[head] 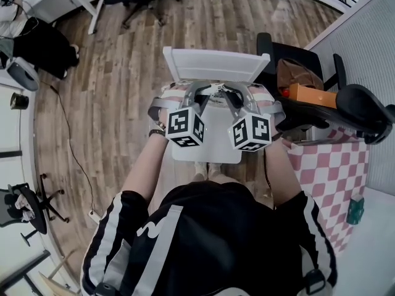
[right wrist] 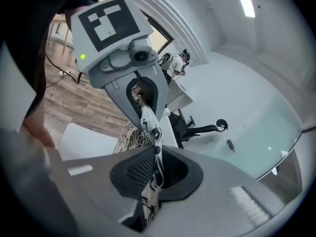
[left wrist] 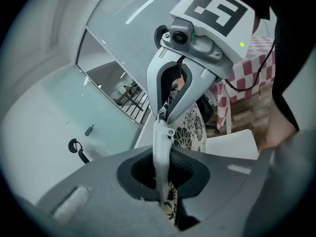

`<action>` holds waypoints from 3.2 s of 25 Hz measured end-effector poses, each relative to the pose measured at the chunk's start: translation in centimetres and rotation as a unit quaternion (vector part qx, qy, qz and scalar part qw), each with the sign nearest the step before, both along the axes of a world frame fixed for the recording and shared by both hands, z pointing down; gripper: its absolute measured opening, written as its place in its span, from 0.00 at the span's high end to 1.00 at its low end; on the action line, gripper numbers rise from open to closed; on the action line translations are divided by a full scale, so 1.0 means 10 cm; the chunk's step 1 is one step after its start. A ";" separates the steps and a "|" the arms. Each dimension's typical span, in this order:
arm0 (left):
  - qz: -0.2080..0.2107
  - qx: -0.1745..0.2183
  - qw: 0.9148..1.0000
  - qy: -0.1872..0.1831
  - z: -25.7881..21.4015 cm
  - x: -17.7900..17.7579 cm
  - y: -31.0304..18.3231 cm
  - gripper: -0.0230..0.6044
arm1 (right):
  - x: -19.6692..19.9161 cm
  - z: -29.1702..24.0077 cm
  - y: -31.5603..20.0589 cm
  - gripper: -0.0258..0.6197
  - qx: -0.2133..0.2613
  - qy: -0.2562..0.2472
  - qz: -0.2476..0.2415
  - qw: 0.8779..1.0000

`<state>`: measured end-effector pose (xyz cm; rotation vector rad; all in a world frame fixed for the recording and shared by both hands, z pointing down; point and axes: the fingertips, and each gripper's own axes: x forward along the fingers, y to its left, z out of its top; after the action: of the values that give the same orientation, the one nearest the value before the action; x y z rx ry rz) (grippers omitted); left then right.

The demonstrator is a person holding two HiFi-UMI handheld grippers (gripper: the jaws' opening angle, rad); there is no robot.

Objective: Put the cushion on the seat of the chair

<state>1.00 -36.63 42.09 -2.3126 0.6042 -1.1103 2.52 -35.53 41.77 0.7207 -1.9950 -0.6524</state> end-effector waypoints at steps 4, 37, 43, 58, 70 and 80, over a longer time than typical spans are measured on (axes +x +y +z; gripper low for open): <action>-0.002 -0.010 1.000 -0.009 0.12 -0.02 -0.18 0.93 | -0.01 0.14 -0.17 0.94 -0.020 -0.011 -0.013 1.000; 0.036 0.010 0.997 -0.070 0.81 0.01 -0.59 0.93 | -0.01 0.82 -0.58 0.94 0.022 0.066 -0.108 0.992; 0.033 0.013 0.997 -0.067 0.81 0.03 -0.64 0.93 | 0.02 0.82 -0.65 0.94 0.033 0.063 -0.104 0.992; 0.034 -0.004 0.997 -0.069 1.05 0.00 -0.37 0.93 | -0.01 1.08 -0.32 0.94 0.002 0.055 -0.127 0.990; 0.025 -0.045 0.996 -0.067 1.40 0.04 0.06 0.93 | 0.03 1.45 0.18 0.94 -0.044 0.044 -0.139 0.988; 0.004 -0.079 0.994 -0.070 1.79 0.00 0.36 0.93 | 0.00 1.82 0.48 0.94 -0.077 0.036 -0.155 0.984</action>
<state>1.02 -33.05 59.97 -2.3405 0.4674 -1.3473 2.54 -30.69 59.95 0.2909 -2.0822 -0.6855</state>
